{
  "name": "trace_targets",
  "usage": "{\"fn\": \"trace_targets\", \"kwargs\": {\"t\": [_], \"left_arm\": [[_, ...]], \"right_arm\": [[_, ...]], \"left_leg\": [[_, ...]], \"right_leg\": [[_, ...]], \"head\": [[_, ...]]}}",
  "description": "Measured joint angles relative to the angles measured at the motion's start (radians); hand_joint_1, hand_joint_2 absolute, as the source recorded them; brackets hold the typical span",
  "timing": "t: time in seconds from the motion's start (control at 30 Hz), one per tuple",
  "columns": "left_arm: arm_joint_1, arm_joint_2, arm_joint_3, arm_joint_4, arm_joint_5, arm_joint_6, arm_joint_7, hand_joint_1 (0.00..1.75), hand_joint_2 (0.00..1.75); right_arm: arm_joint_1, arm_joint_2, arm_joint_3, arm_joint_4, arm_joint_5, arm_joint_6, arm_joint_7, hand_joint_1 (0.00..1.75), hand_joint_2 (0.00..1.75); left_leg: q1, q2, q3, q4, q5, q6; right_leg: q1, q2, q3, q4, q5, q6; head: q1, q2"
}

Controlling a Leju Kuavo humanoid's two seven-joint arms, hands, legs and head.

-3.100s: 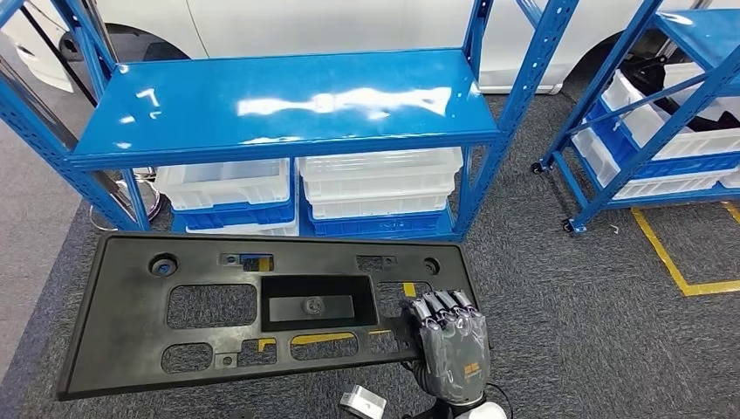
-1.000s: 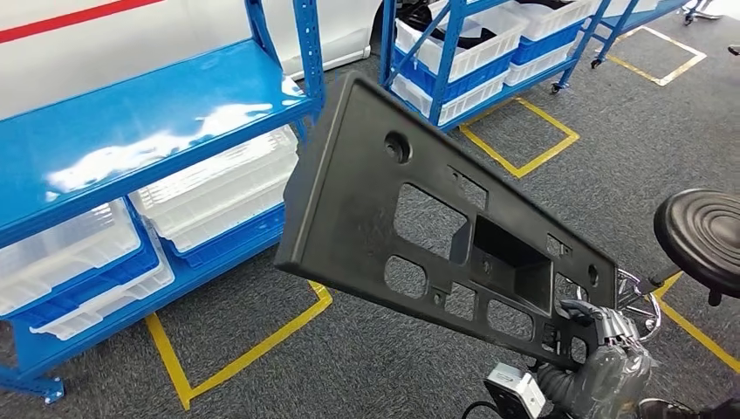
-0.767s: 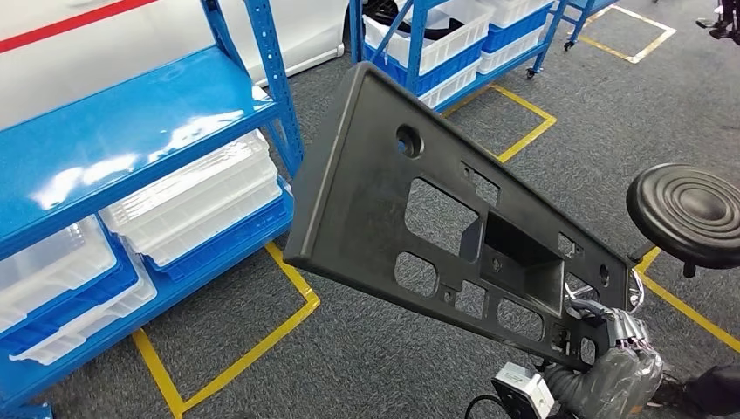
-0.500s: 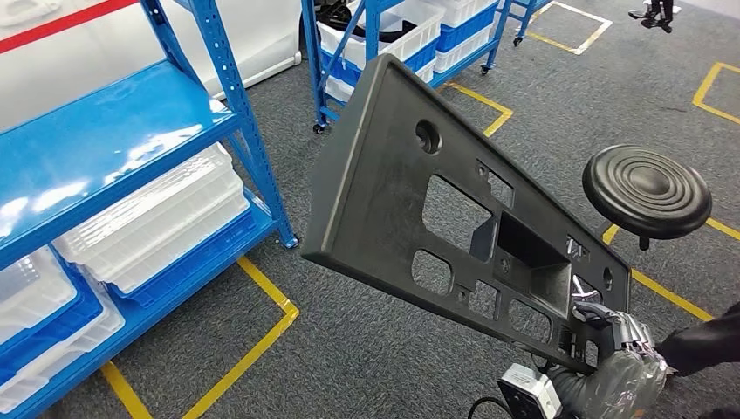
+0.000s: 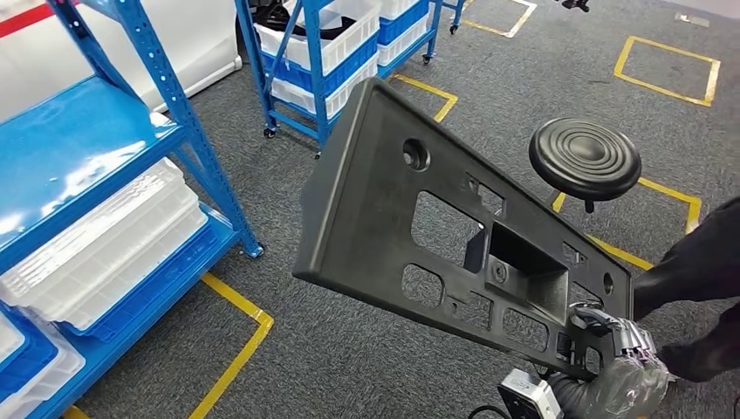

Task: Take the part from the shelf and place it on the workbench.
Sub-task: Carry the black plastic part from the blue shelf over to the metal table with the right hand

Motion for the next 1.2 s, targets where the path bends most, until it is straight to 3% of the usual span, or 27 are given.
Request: {"fn": "trace_targets", "kwargs": {"t": [0.07, 0.13, 0.2, 0.27, 0.3, 0.33, 0.37, 0.4, 0.47, 0.5, 0.57, 0.6, 0.63, 0.67, 0.7, 0.77, 0.83, 0.87, 0.9, 0.93, 1.0, 1.07, 1.13, 1.2], "left_arm": [[-0.001, 0.000, 0.000, 0.000, 0.000, 0.001, -0.001, 0.00, 1.75], [-0.004, -0.001, 0.001, 0.000, 0.000, 0.001, -0.001, 0.00, 1.75], [-0.006, -0.001, 0.001, 0.000, 0.000, 0.001, -0.001, 0.00, 1.75], [-0.003, -0.001, 0.002, 0.000, -0.001, 0.002, -0.001, 0.00, 1.75], [-0.001, -0.001, 0.002, 0.000, -0.001, 0.002, -0.001, 0.00, 1.75], [0.001, -0.001, 0.003, 0.000, -0.001, 0.002, -0.001, 0.00, 1.75], [0.003, 0.000, 0.003, 0.000, -0.001, 0.002, -0.001, 0.00, 1.75], [0.004, 0.000, 0.003, 0.000, -0.001, 0.002, -0.001, 0.00, 1.75], [0.004, 0.000, 0.005, 0.000, -0.001, 0.002, -0.001, 0.00, 1.75], [0.004, 0.000, 0.006, 0.000, -0.001, 0.002, -0.001, 0.00, 1.75], [0.002, 0.000, 0.008, 0.000, -0.002, 0.004, -0.001, 0.00, 1.75], [0.000, 0.000, 0.009, 0.000, -0.002, 0.005, -0.001, 0.00, 1.75], [-0.001, 0.000, 0.010, 0.000, -0.003, 0.006, -0.002, 0.00, 1.75], [-0.001, 0.000, 0.010, 0.000, -0.003, 0.007, -0.002, 0.00, 1.75], [-0.001, 0.000, 0.010, 0.000, -0.004, 0.008, -0.002, 0.00, 1.75], [0.000, 0.000, 0.012, 0.000, -0.004, 0.008, -0.004, 0.00, 1.75], [0.003, 0.000, 0.014, 0.000, -0.004, 0.008, -0.004, 0.00, 1.75], [0.003, 0.001, 0.014, 0.000, -0.005, 0.009, -0.004, 0.00, 1.75], [0.003, 0.001, 0.015, 0.000, -0.005, 0.009, -0.004, 0.00, 1.75], [0.002, 0.001, 0.015, 0.000, -0.005, 0.009, -0.004, 0.00, 1.75], [0.001, 0.000, 0.016, 0.000, -0.006, 0.010, -0.004, 0.00, 1.75], [0.000, 0.000, 0.016, 0.000, -0.006, 0.010, -0.004, 0.00, 1.75], [-0.003, 0.000, 0.016, 0.000, -0.007, 0.010, -0.004, 0.00, 1.75], [-0.005, -0.001, 0.016, 0.000, -0.008, 0.010, -0.004, 0.00, 1.75]], "right_arm": [[0.002, 0.000, 0.000, 0.000, 0.000, -0.001, 0.000, 1.75, 1.75], [0.007, 0.000, -0.001, -0.001, -0.002, -0.001, 0.001, 1.75, 1.75], [0.009, 0.000, -0.001, -0.003, -0.003, -0.003, 0.002, 1.75, 1.75], [0.010, 0.000, -0.001, -0.003, -0.003, -0.004, 0.004, 1.75, 1.75], [0.010, 0.000, -0.001, -0.002, -0.003, -0.004, 0.005, 1.75, 1.75], [0.011, 0.000, -0.001, -0.002, -0.003, -0.004, 0.006, 1.75, 1.75], [0.012, 0.000, -0.001, -0.002, -0.004, -0.004, 0.007, 1.75, 1.75], [0.013, 0.000, -0.001, -0.002, -0.005, -0.004, 0.008, 1.75, 1.75], [0.013, 0.000, -0.001, -0.001, -0.006, -0.004, 0.008, 1.75, 1.75], [0.013, 0.000, -0.001, -0.001, -0.007, -0.004, 0.008, 1.75, 1.75], [0.014, 0.000, -0.001, -0.001, -0.009, -0.004, 0.008, 1.75, 1.75], [0.015, 0.000, -0.002, -0.001, -0.010, -0.004, 0.008, 1.75, 1.75], [0.017, 0.000, -0.003, -0.002, -0.011, -0.004, 0.008, 1.75, 1.75], [0.018, 0.000, -0.005, -0.002, -0.011, -0.004, 0.008, 1.75, 1.75], [0.018, 0.000, -0.006, -0.002, -0.010, -0.005, 0.008, 1.75, 1.75], [0.016, 0.000, -0.008, -0.002, -0.009, -0.005, 0.007, 1.75, 1.75], [0.016, 0.000, -0.009, -0.001, -0.009, -0.005, 0.007, 1.75, 1.75], [0.017, 0.000, -0.010, 0.000, -0.010, -0.005, 0.007, 1.75, 1.75], [0.017, 0.000, -0.011, 0.000, -0.010, -0.004, 0.008, 1.75, 1.75], [0.017, 0.000, -0.012, 0.000, -0.010, -0.004, 0.009, 1.75, 1.75], [0.016, 0.000, -0.012, 0.000, -0.010, -0.004, 0.009, 1.75, 1.75], [0.015, 0.000, -0.012, 0.000, -0.010, -0.004, 0.010, 1.75, 1.75], [0.016, 0.000, -0.013, 0.000, -0.010, -0.004, 0.011, 1.75, 1.75], [0.016, 0.000, -0.013, -0.002, -0.011, -0.005, 0.012, 1.75, 1.75]], "left_leg": [[-0.004, 0.017, 0.005, -0.001, -0.005, -0.010], [-0.002, 0.025, 0.011, -0.001, -0.012, -0.020], [0.002, -0.015, -0.004, 0.046, -0.048, -0.027], [0.004, -0.067, -0.060, 0.170, -0.114, -0.029], [0.005, -0.077, -0.093, 0.237, -0.139, -0.030], [0.004, -0.081, -0.117, 0.279, -0.146, -0.030], [0.004, -0.083, -0.124, 0.284, -0.131, -0.030], [0.005, -0.086, -0.113, 0.249, -0.098, -0.028], [0.006, -0.122, -0.063, 0.119, -0.023, -0.024], [0.008, -0.145, -0.042, 0.066, -0.004, -0.021], [0.005, -0.170, -0.027, 0.026, -0.003, -0.017], [0.004, -0.161, -0.024, 0.020, -0.002, -0.013], [0.004, -0.150, -0.022, 0.016, 0.002, -0.007], [0.004, -0.138, -0.019, 0.010, 0.006, 0.001], [0.005, -0.125, -0.016, 0.003, 0.010, 0.007], [0.004, -0.097, -0.014, -0.003, 0.012, 0.016], [0.002, -0.066, -0.014, -0.002, 0.009, 0.017], [0.002, -0.052, -0.012, -0.002, 0.007, 0.016], [0.002, -0.039, -0.010, -0.002, 0.005, 0.015], [0.002, -0.027, -0.005, -0.002, 0.001, 0.012], [-0.001, -0.006, 0.004, -0.002, -0.007, 0.004], [-0.004, 0.011, 0.011, -0.002, -0.013, -0.006], [-0.004, 0.024, 0.017, -0.004, -0.018, -0.017], [0.000, -0.008, 0.009, 0.025, -0.043, -0.026]], "right_leg": [[0.011, -0.006, 0.011, -0.029, -0.001, -0.011], [0.009, 0.017, 0.010, -0.035, 0.002, -0.023], [0.003, 0.037, 0.014, -0.043, 0.006, -0.036], [0.001, 0.057, 0.016, -0.045, 0.007, -0.046], [0.002, 0.070, 0.016, -0.045, 0.007, -0.048], [0.003, 0.084, 0.016, -0.044, 0.007, -0.049], [0.004, 0.099, 0.017, -0.042, 0.007, -0.049], [0.004, 0.114, 0.018, -0.039, 0.006, -0.048], [0.003, 0.143, 0.016, -0.031, 0.003, -0.043], [0.002, 0.155, 0.013, -0.025, 0.001, -0.039], [-0.001, 0.175, 0.003, -0.020, 0.002, -0.026], [-0.003, 0.186, -0.001, -0.021, 0.005, -0.019], [-0.005, 0.185, -0.004, -0.021, 0.006, -0.013], [-0.004, 0.167, -0.008, -0.013, 0.001, -0.008], [-0.003, 0.139, -0.020, 0.011, -0.015, -0.005], [-0.002, 0.079, -0.071, 0.118, -0.073, 0.001], [-0.007, 0.064, -0.127, 0.228, -0.114, 0.008], [-0.009, 0.062, -0.133, 0.241, -0.109, 0.010], [-0.011, 0.058, -0.119, 0.215, -0.086, 0.010], [-0.011, 0.046, -0.085, 0.153, -0.052, 0.009], [-0.003, 0.001, -0.013, 0.022, -0.007, 0.002], [0.009, -0.018, 0.011, -0.029, -0.003, -0.008], [0.010, 0.005, 0.010, -0.034, -0.001, -0.019], [0.005, 0.027, 0.015, -0.043, 0.003, -0.033]], "head": [[0.000, 0.000], [0.000, 0.000], [-0.001, 0.000], [-0.001, 0.000], [-0.001, 0.000], [-0.001, 0.000], [-0.001, 0.000], [-0.001, 0.000], [-0.001, 0.000], [-0.001, 0.000], [-0.001, 0.000], [-0.001, 0.000], [-0.001, 0.000], [0.000, 0.000], [0.001, 0.000], [0.003, 0.000], [0.003, 0.000], [0.003, 0.000], [0.003, 0.000], [0.003, 0.000], [0.003, 0.000], [0.003, 0.000], [0.003, 0.000], [0.002, 0.000]]}}
